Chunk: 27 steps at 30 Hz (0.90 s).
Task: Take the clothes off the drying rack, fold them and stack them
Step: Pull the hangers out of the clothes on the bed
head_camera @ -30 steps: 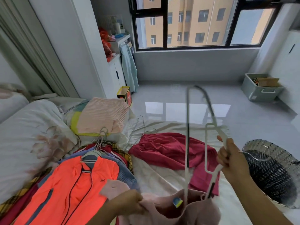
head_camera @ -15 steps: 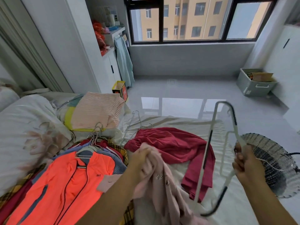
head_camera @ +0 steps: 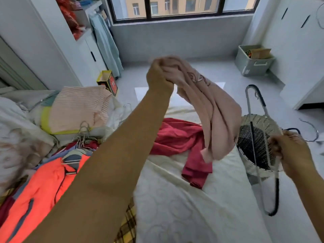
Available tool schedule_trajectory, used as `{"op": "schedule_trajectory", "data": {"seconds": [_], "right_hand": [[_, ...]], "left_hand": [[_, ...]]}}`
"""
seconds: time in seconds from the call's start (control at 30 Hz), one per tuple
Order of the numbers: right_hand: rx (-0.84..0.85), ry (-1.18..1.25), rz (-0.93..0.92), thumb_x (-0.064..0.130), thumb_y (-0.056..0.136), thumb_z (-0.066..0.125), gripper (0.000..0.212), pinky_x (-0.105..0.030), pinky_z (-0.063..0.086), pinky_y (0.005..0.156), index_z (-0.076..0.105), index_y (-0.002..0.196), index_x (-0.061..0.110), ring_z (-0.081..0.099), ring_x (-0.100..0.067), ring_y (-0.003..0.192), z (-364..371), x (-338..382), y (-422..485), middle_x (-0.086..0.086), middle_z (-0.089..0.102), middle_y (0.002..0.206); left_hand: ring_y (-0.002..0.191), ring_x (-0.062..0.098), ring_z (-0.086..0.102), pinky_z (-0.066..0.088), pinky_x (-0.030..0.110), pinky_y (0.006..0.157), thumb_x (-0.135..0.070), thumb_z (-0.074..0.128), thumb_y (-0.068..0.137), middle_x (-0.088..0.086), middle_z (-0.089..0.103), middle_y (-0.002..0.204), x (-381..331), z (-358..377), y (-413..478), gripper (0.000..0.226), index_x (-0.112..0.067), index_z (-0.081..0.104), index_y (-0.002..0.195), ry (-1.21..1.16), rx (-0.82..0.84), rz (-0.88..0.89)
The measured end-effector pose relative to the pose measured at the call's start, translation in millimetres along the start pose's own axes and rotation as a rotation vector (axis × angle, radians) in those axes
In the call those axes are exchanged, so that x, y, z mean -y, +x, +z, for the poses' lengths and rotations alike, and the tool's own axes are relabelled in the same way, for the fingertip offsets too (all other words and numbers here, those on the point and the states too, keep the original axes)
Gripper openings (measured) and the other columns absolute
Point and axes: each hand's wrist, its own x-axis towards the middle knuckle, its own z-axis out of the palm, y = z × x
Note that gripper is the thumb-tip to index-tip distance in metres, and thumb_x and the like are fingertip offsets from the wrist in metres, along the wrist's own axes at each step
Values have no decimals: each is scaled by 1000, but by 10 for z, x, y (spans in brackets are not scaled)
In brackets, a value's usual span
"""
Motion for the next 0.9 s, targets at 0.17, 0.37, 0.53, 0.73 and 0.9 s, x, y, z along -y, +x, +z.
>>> {"op": "schedule_trajectory", "data": {"seconds": [0.17,0.37,0.53,0.73,0.9], "right_hand": [[51,-62,-64,15,92,53,20,-10,43,46,62,76,22,50,2,46,248,-1,95,10,66,59],[162,-92,-20,16,92,57,9,-12,45,52,63,87,13,57,4,51,1229,-306,234,8,65,62],[312,16,203,5,93,51,13,-12,49,52,61,85,7,58,-2,57,2375,-996,159,1,64,68],[273,50,340,4,91,53,17,-11,45,48,57,75,7,51,-3,47,3992,-1672,95,-4,52,63],[239,101,392,7,92,50,21,-20,48,57,50,73,15,50,-10,58,5332,-1821,596,-1,51,70]], "left_hand": [[85,22,59,51,33,82,-28,61,88,11,64,97,249,-1290,-166,26,-6,61,101,311,-386,-340],[77,13,59,51,30,73,-28,43,99,2,60,85,586,-2617,-1014,12,-19,51,98,348,-448,-709],[73,22,63,54,26,52,-18,44,97,11,65,86,822,-3170,-1645,19,-3,55,96,291,-573,-883],[50,24,60,47,28,48,-13,43,96,11,66,57,795,-4149,-1683,21,1,55,85,377,-659,-1108],[47,18,59,50,24,43,-14,44,98,10,65,60,513,-5071,-1218,15,-4,53,92,419,-687,-1037]]}}
